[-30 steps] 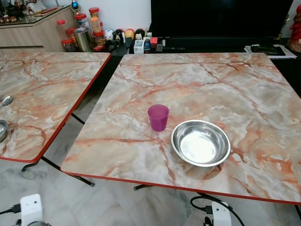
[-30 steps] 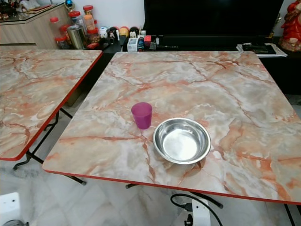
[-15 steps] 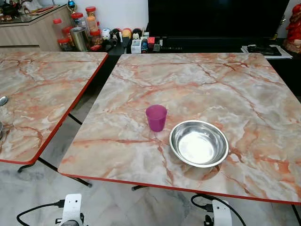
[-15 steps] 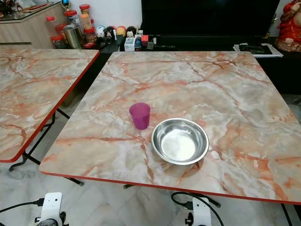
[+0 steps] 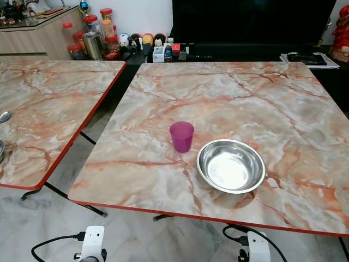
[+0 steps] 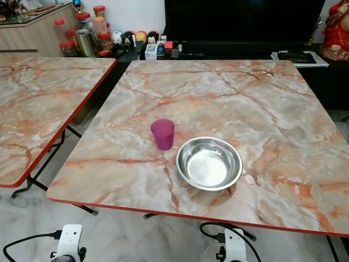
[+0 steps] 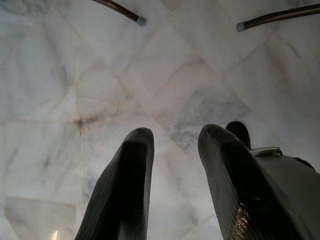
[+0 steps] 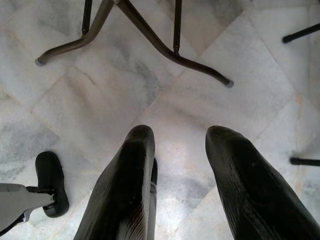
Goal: Setting the table
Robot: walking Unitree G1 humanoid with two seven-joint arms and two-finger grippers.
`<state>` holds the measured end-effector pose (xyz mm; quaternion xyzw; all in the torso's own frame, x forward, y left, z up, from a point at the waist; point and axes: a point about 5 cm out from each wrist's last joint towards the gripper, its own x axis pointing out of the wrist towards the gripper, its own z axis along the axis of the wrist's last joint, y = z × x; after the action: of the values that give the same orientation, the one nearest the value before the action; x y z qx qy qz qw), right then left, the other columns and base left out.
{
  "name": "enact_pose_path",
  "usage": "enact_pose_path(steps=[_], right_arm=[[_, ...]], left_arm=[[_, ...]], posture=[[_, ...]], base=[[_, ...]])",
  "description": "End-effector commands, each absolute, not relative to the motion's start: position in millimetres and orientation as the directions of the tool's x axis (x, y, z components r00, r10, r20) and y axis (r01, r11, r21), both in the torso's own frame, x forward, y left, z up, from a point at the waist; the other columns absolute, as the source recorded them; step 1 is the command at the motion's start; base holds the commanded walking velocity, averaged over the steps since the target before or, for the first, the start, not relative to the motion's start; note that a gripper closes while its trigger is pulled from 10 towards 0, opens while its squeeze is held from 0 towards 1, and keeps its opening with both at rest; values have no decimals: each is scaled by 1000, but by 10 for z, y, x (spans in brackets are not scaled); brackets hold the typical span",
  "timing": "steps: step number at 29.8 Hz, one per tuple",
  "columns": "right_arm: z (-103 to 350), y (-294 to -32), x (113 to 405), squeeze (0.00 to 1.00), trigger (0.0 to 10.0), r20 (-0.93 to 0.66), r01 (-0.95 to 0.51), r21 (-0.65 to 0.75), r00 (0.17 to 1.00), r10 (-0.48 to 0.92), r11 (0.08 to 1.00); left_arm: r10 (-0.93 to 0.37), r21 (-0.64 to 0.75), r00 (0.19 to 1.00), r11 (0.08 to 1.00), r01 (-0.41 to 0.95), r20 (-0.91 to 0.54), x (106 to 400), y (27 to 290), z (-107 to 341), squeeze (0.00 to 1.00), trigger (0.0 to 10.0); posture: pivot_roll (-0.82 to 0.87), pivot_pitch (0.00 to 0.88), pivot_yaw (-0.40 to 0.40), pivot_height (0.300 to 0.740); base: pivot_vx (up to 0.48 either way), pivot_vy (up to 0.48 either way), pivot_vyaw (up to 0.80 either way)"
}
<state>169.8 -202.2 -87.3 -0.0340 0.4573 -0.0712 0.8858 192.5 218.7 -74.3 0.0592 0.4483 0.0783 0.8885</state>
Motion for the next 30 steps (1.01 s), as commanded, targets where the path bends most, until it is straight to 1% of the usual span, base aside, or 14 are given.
enact_pose_path(steps=[1,16,30], right_arm=[[-862,-1978,1740,0,10000,-805,88,-114,576,-144,990],[-868,-1970,1731,0,10000,-806,82,-114,574,-141,990],[-865,-1918,1754,0,10000,-805,67,-107,580,-126,992]], left_arm=[[200,189,551,979,-77,-810,1838,2204,-788,0,10000],[208,201,547,977,-73,-811,1813,2215,-797,0,10000],[211,212,555,975,-64,-805,1849,2245,-773,0,10000]], posture=[[4,0,53,740],[4,0,64,740],[6,0,73,740]], base=[[0,337,0],[0,446,0],[0,451,0]])
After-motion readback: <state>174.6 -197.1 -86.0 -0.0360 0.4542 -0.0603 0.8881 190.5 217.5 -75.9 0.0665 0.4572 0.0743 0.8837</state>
